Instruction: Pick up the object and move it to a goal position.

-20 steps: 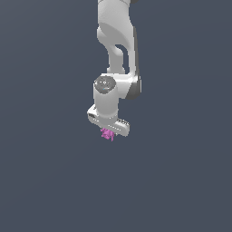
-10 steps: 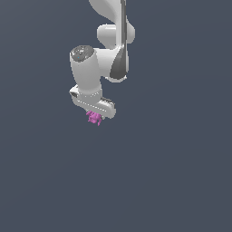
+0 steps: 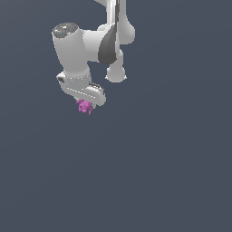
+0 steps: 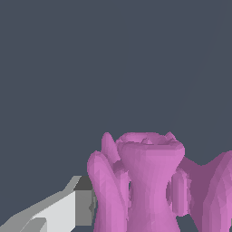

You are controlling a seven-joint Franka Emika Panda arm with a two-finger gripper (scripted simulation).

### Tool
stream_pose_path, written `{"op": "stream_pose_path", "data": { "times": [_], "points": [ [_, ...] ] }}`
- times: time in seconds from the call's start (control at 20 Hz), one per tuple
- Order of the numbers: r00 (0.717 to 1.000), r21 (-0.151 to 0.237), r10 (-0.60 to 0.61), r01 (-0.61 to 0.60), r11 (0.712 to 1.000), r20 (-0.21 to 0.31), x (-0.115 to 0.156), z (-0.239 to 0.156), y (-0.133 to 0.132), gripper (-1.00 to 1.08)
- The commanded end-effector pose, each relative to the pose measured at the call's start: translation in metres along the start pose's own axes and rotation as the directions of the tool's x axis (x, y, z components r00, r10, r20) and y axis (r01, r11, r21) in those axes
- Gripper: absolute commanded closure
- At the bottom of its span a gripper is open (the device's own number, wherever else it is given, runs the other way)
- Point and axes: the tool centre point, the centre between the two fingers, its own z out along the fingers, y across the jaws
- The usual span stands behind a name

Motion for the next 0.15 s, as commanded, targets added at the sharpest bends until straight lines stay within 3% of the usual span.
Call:
{"op": "stream_pose_path", "data": {
  "times": [0.0, 0.1],
  "points": [
    [1.000, -0.001, -0.001, 0.001, 1.000, 0.001, -0.0009, -0.0055, 0.0052, 1.08],
    [1.000, -0.001, -0.001, 0.001, 1.000, 0.001, -0.0009, -0.0067, 0.0064, 1.08]
  ]
}}
